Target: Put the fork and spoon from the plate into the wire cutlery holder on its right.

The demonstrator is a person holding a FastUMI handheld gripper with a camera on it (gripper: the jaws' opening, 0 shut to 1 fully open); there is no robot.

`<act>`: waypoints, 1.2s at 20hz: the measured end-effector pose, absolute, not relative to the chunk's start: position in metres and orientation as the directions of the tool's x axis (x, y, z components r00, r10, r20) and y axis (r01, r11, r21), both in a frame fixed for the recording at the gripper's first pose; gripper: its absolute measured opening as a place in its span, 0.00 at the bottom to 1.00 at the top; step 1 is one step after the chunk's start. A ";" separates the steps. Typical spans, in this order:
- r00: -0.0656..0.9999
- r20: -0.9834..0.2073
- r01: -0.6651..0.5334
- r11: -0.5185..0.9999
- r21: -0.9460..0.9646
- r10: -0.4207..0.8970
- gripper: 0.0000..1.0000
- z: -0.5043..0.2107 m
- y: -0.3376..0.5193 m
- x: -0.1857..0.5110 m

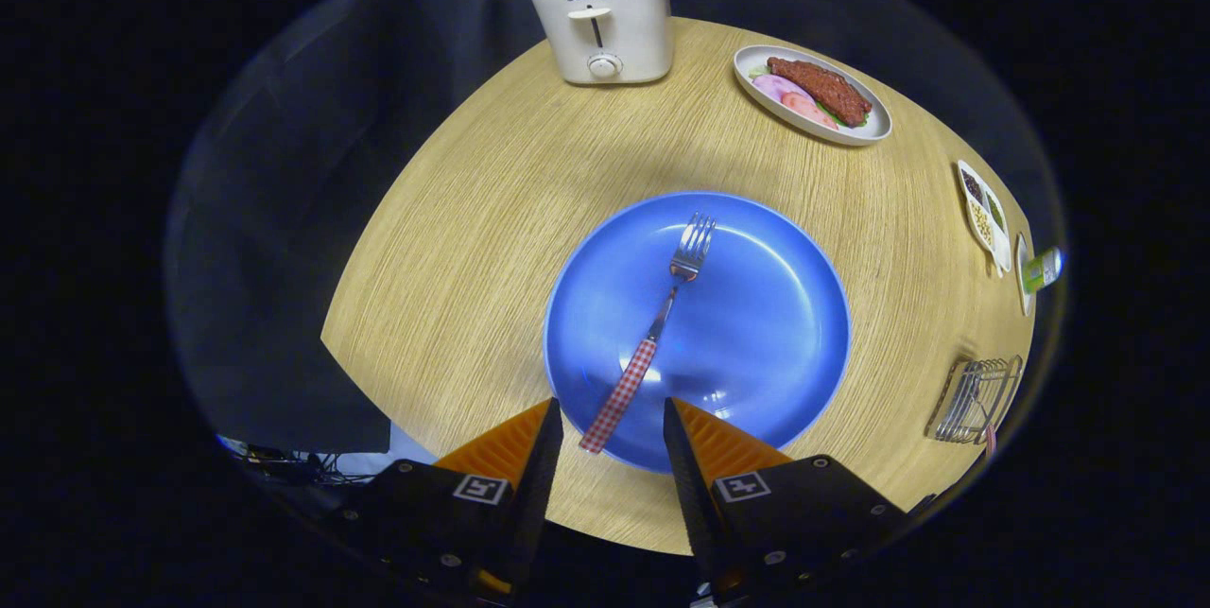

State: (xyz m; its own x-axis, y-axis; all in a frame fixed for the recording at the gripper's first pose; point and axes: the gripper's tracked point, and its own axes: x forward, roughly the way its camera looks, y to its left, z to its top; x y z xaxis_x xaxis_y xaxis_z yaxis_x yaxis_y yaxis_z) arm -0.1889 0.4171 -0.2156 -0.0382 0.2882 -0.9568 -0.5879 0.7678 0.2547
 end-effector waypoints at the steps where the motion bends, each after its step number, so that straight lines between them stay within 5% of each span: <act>1: -0.041 -0.958 -0.577 0.776 0.253 0.283 0.63 -0.219 0.418 -0.189; 6: -0.006 -0.970 -0.555 0.806 0.206 0.243 0.46 -0.234 0.415 -0.191; 11: 0.032 -0.970 -0.574 0.799 0.179 0.240 0.17 -0.235 0.412 -0.186; 21: 0.014 -0.976 -0.566 0.806 0.172 0.218 0.20 -0.255 0.402 -0.192; 24: 0.035 -0.973 -0.569 0.805 0.169 0.229 0.12 -0.250 0.395 -0.182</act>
